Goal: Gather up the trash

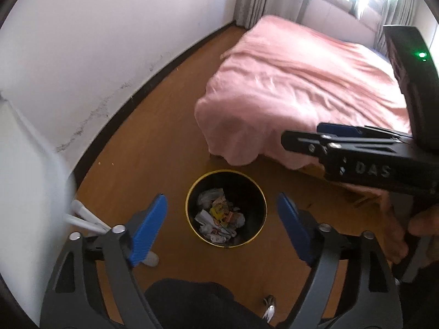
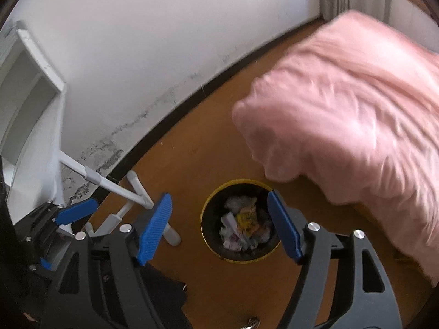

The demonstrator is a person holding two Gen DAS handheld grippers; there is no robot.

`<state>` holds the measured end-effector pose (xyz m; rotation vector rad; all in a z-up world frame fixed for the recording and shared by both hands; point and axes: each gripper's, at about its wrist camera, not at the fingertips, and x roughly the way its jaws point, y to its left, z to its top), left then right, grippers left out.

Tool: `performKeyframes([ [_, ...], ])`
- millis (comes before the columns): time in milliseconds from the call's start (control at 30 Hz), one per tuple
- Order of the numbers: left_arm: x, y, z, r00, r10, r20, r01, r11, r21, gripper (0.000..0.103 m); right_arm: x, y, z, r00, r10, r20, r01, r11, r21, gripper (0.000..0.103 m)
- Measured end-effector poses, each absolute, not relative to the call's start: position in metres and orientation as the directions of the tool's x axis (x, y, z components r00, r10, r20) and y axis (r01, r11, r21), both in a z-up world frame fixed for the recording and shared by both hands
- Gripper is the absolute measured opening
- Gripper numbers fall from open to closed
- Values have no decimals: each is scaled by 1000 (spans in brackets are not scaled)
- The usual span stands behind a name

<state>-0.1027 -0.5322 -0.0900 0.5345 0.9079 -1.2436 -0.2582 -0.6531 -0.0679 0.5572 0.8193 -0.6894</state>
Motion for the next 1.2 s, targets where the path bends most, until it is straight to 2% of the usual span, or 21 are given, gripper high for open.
performKeyframes([
  [100, -84, -495, -51, 96, -611, -786, 943, 307, -124, 91, -237, -628, -28, 552, -365, -750, 695, 698, 172, 80],
  [167, -67, -462, -28, 163, -622, -766, 926, 364, -99, 92, -216, -603, -5, 596, -356, -719, 645, 746, 165, 81],
  [367, 14, -320, 16, 439, -532, -724, 759, 651, -17, 93, -119, -503, 37, 713, -231, -661, 414, 901, 131, 81],
  [533, 68, -171, 29, 658, -314, -685, 494, 866, 77, 93, -42, -420, 49, 765, -92, -638, 211, 971, 112, 81],
  [700, 74, -37, 27, 733, -107, -672, 225, 970, 90, 93, 7, -352, 51, 782, 24, -623, 68, 990, 123, 81],
  [767, 69, -2, 24, 730, -72, -680, 166, 983, 73, 93, 15, -331, 49, 785, 32, -618, 36, 995, 98, 81],
  [1000, 43, 56, 19, 725, -31, -688, 35, 999, -7, 93, 15, -313, 34, 769, 45, -638, -5, 998, 64, 81],
  [1200, 30, 64, 20, 730, -41, -682, 33, 999, -25, 93, 21, -310, 28, 764, 34, -645, 0, 999, 52, 81],
])
